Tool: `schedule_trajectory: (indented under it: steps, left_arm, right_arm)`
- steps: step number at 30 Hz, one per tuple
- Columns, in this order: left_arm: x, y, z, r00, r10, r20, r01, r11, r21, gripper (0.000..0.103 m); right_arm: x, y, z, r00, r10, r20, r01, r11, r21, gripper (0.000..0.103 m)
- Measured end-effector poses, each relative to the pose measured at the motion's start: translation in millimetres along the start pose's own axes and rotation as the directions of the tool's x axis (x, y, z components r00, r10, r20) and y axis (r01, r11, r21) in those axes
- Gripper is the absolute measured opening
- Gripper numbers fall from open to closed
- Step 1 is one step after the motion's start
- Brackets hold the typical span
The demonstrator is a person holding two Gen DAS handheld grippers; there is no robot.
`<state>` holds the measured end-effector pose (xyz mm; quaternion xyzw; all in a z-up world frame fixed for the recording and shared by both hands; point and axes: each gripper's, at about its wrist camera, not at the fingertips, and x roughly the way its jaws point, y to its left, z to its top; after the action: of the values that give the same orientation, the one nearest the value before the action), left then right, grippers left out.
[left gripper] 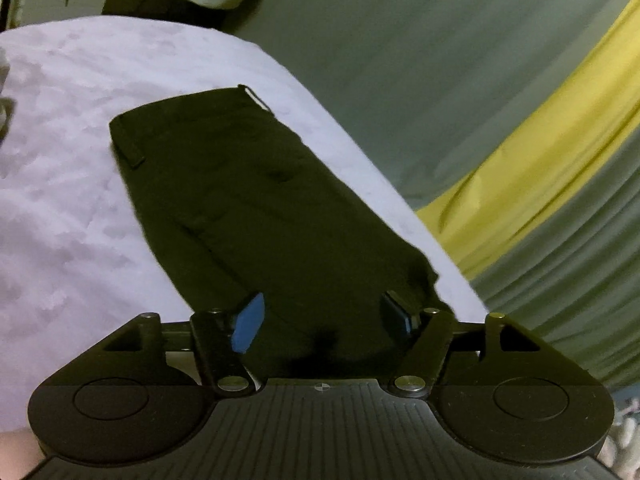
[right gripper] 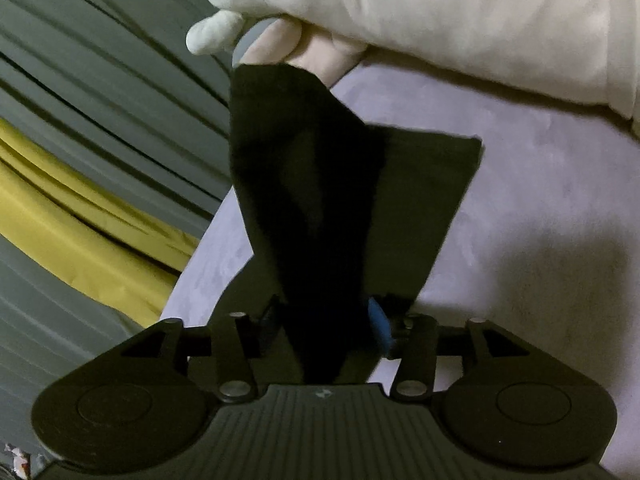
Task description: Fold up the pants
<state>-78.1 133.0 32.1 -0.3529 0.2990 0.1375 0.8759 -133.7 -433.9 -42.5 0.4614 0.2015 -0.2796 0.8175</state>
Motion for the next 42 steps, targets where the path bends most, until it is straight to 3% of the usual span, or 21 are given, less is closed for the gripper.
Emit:
schedule_trajectory:
  steps: [3,5,10,12,14,17,19,21,23,25,27,28,30,31,32,34,36,38,40,42]
  left_arm:
    - [16,-5,-6,1.000,0.007,-0.007,-0.006,0.999,0.036,0.073]
    - [21,1,-10,1.000,0.000,-0.024,0.001,0.999,0.039,0.075]
    - [41,2,-11,0.998,-0.009,-0.059,0.012,0.999,0.048,0.078]
    - [42,4,-10,0.998,-0.013,-0.056,0.016,0.999,0.050,0.079]
    - [40,6,-10,0.998,-0.015,-0.061,0.018,0.999,0.036,0.079]
    - [42,11,-8,0.998,-0.007,-0.064,0.008,1.000,0.012,0.079]
    - [40,13,-7,0.998,-0.005,-0.059,0.005,1.000,-0.001,0.079]
    - [39,15,-7,0.998,-0.004,-0.055,0.003,1.000,-0.011,0.079]
    - [38,16,-6,0.999,-0.004,-0.054,0.002,1.000,-0.023,0.079]
    - [39,16,-5,0.999,-0.005,-0.053,0.004,1.000,-0.030,0.079]
    - [41,15,-5,0.998,-0.014,-0.057,0.012,1.000,-0.029,0.079]
    - [41,14,-5,0.998,-0.014,-0.056,0.012,1.000,-0.024,0.079]
    - [41,12,-6,0.999,-0.009,-0.052,0.009,1.000,-0.004,0.079]
    - [40,12,-6,0.999,-0.006,-0.050,0.007,1.000,0.005,0.079]
    - [40,11,-6,0.999,-0.002,-0.049,0.002,1.000,0.013,0.079]
    - [40,8,-6,0.999,0.004,-0.044,-0.003,0.999,0.032,0.079]
    - [39,3,-7,0.999,0.007,-0.045,-0.005,0.998,0.062,0.079]
    - [40,-9,-7,0.999,0.004,-0.046,0.001,0.993,0.118,0.079]
    - [40,-28,-10,1.000,0.003,-0.020,0.001,0.978,0.207,0.079]
    - [44,-51,-13,1.000,-0.012,0.003,0.011,0.951,0.309,0.079]
  right_arm:
    - [-17,17,6,0.993,-0.064,0.100,0.073,0.993,-0.090,0.068]
    - [-18,27,9,0.990,-0.077,0.121,0.096,0.983,-0.157,0.076]
    - [0,29,13,0.994,-0.097,0.057,0.104,0.985,-0.139,0.071]
    - [5,38,10,0.990,-0.125,0.069,0.137,0.971,-0.197,0.059]
    - [18,44,10,0.984,-0.167,0.057,0.175,0.956,-0.234,0.032]
    - [39,52,17,0.969,-0.248,0.018,0.245,0.942,-0.230,0.009]
    - [37,62,22,0.963,-0.269,0.001,0.262,0.940,-0.220,0.006]
    - [17,79,32,0.991,-0.126,0.036,0.131,0.972,-0.198,0.005]
    - [-14,88,41,0.992,0.073,0.102,-0.058,0.988,-0.145,0.005]
    - [-34,82,48,0.952,0.265,0.154,-0.254,0.963,-0.085,0.005]
    - [-47,73,46,0.916,0.331,0.227,-0.308,0.942,-0.132,0.005]
    - [-48,68,42,0.914,0.318,0.252,-0.278,0.943,-0.180,0.005]
    - [-34,55,32,0.948,0.202,0.244,-0.137,0.956,-0.259,0.006]
    - [-21,48,28,0.970,0.113,0.216,-0.049,0.958,-0.281,0.011]
    - [-5,38,23,0.987,-0.012,0.162,0.060,0.954,-0.294,0.025]
    - [15,14,15,0.973,-0.217,0.081,0.232,0.931,-0.283,0.034]
    - [10,-5,12,0.961,-0.264,0.086,0.276,0.938,-0.211,0.037]
    - [2,-16,13,0.968,-0.236,0.084,0.245,0.960,-0.138,0.046]
    - [-6,-11,13,0.966,-0.236,0.105,0.249,0.959,-0.138,0.046]
    - [-17,4,10,0.947,-0.270,0.176,0.300,0.937,-0.181,0.046]
